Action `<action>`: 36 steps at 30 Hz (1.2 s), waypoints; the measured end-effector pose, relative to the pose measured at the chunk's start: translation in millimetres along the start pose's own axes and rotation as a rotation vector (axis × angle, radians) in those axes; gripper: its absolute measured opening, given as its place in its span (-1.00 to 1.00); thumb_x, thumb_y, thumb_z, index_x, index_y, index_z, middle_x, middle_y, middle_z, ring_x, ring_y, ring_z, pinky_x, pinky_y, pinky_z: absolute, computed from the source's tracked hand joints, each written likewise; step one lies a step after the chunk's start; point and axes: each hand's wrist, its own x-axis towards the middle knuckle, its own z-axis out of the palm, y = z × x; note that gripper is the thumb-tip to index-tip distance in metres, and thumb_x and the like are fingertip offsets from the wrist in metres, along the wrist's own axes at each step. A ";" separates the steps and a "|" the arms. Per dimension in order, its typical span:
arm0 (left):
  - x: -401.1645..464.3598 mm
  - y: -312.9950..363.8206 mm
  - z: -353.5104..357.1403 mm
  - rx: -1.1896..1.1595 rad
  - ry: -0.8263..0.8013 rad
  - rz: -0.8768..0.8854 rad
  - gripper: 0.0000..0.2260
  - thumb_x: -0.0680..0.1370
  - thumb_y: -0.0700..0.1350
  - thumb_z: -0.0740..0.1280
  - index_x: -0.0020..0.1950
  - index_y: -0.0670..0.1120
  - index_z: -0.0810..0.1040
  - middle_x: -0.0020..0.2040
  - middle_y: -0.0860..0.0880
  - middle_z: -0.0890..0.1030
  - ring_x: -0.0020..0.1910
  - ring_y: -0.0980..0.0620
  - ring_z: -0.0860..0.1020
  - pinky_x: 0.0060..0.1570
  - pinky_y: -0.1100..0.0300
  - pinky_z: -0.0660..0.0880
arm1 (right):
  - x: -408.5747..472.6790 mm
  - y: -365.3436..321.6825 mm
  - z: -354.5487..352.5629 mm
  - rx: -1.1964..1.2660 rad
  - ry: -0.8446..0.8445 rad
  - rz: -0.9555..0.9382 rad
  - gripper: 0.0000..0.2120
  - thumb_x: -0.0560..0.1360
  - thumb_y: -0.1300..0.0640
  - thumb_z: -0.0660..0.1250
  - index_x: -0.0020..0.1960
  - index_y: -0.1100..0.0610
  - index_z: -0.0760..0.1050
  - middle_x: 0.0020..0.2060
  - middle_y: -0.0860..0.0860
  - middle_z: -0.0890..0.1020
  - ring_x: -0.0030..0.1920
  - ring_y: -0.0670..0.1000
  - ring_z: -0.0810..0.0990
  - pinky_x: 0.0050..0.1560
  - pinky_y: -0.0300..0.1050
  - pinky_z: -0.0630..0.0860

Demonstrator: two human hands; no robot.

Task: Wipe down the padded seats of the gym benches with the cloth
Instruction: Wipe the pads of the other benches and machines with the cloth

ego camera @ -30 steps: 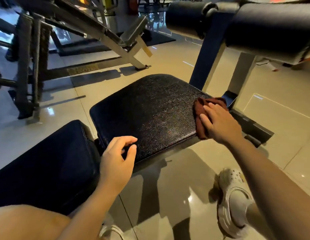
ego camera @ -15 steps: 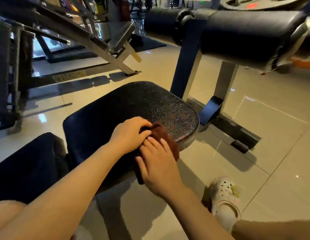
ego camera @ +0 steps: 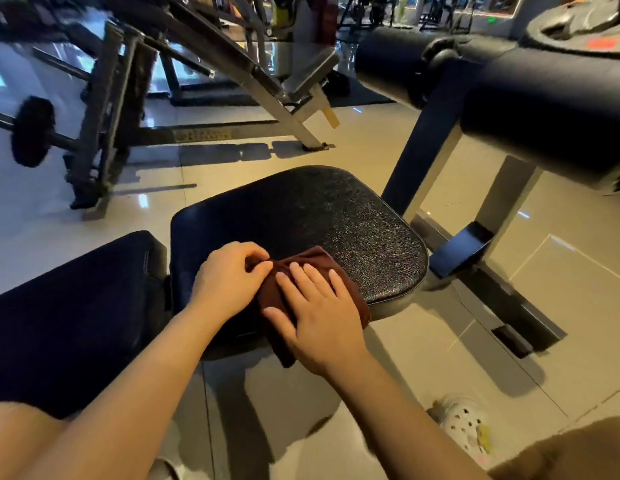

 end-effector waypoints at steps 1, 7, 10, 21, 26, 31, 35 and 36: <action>-4.7 0.1 -1.4 -0.026 0.009 -0.012 -0.83 0.56 -0.02 0.36 0.14 0.08 0.61 0.02 0.13 0.58 0.05 0.09 0.55 0.09 0.07 0.49 | 4.3 5.9 -2.5 -0.014 0.010 0.048 -0.43 0.56 -0.23 -0.03 0.31 0.01 0.55 0.28 0.03 0.58 0.32 0.06 0.52 0.34 0.10 0.39; -43.5 6.5 3.6 -0.023 0.008 -0.012 -0.80 0.57 -0.02 0.35 0.18 0.04 0.59 0.04 0.11 0.58 0.07 0.10 0.54 0.09 0.09 0.49 | 14.5 53.8 -23.4 0.032 -0.105 0.217 -0.48 0.67 -0.15 -0.13 0.57 0.00 0.12 0.57 0.02 0.13 0.57 0.04 0.03 0.53 0.04 -0.13; -62.9 8.6 -4.3 0.001 0.043 -0.020 -0.82 0.57 -0.01 0.34 0.16 0.06 0.59 0.00 0.15 0.55 0.05 0.11 0.54 0.06 0.09 0.50 | 25.5 67.0 -30.7 0.035 -0.157 0.260 -0.49 0.67 -0.12 -0.13 0.58 0.02 0.07 0.58 0.03 0.09 0.57 0.05 0.01 0.53 0.07 -0.14; -94.5 71.9 -12.6 0.011 0.036 0.015 -0.82 0.57 0.02 0.33 0.16 0.11 0.57 0.02 0.16 0.57 0.04 0.13 0.54 0.10 0.03 0.52 | -9.4 86.2 -49.8 0.004 -0.153 -0.021 -0.59 0.65 -0.08 -0.06 0.37 0.08 0.34 0.35 0.04 0.40 0.37 0.08 0.33 0.39 0.03 0.19; -58.6 126.4 -40.1 0.263 -0.102 0.150 -0.76 0.60 0.06 0.27 0.27 0.15 0.50 0.08 0.15 0.58 0.05 0.13 0.54 0.04 0.13 0.50 | -24.4 83.2 -56.4 0.045 -0.227 -0.116 -0.42 0.63 -0.18 -0.19 0.54 0.06 0.18 0.53 0.03 0.24 0.52 0.05 0.16 0.51 0.01 0.06; -26.7 115.4 -28.9 0.228 -0.124 0.137 -0.72 0.60 0.02 0.27 0.31 0.18 0.46 0.12 0.16 0.54 0.06 0.14 0.51 0.07 0.13 0.47 | 3.2 102.7 -67.4 0.019 -0.198 -0.194 -0.64 0.66 -0.01 0.07 0.42 0.00 0.36 0.38 -0.03 0.42 0.37 0.05 0.36 0.20 -0.04 0.35; -0.8 102.9 4.8 0.208 -0.229 0.152 -0.58 0.62 0.06 0.24 0.48 0.17 0.28 0.41 0.10 0.36 0.34 0.06 0.40 0.29 0.03 0.41 | 25.8 114.3 -55.2 0.002 -0.184 -0.234 -0.60 0.63 0.02 0.02 0.39 0.06 0.40 0.34 0.02 0.47 0.33 0.11 0.42 0.15 0.00 0.40; 7.8 105.0 8.9 0.240 -0.239 0.177 -0.55 0.62 0.06 0.23 0.51 0.17 0.24 0.45 0.10 0.31 0.38 0.06 0.36 0.31 0.05 0.39 | 25.5 114.8 -53.1 0.022 -0.155 -0.237 -0.57 0.60 0.00 0.01 0.34 0.09 0.46 0.30 0.05 0.52 0.29 0.12 0.49 0.17 0.02 0.45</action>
